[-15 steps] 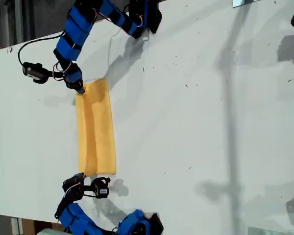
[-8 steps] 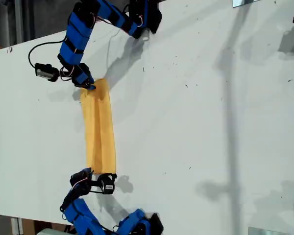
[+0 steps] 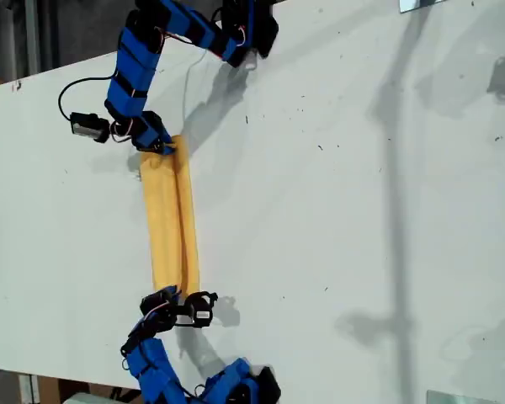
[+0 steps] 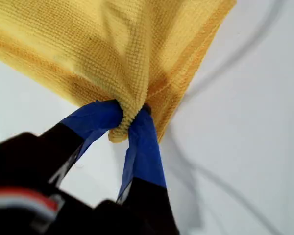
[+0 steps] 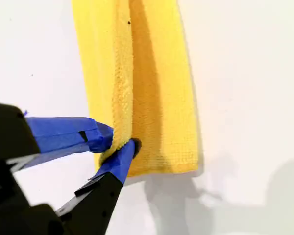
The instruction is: Grasp corners of a square towel and fold twice.
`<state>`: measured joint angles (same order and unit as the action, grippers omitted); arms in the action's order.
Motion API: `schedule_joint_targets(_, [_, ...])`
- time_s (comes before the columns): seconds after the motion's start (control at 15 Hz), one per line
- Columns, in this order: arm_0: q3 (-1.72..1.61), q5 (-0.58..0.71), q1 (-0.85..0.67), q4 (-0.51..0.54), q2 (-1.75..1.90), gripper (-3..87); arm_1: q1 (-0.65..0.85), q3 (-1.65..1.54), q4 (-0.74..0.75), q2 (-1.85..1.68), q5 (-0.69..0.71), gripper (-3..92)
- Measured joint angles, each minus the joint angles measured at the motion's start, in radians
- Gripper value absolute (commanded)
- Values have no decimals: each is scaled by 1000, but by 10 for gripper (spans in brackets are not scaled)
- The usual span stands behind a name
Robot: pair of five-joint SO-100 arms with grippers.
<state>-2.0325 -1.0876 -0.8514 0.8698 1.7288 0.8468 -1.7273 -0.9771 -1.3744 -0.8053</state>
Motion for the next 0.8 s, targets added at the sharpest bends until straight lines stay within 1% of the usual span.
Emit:
schedule_joint_targets(0.13, [-57,-15,29,-29,20,-26,-3,0,0,0,0,-1])
schedule_joint_targets(0.2, [-58,-17,28,-34,20,4,-6,0,0,0,0,58])
schedule_joint_targets(0.27, [-58,-17,28,-40,17,72,-9,0,0,0,0,126])
schedule_joint_targets(0.33, [-58,-17,25,-40,3,98,-9,0,0,0,0,177])
schedule_joint_targets(0.4, [-58,-18,17,-38,-12,146,-11,0,0,0,0,200])
schedule_joint_targets(0.67, [-58,-20,-18,-29,-35,162,-14,0,-11,0,0,241])
schedule_joint_targets(0.8, [-58,-32,-37,-17,-37,166,-14,0,-12,-3,0,244])
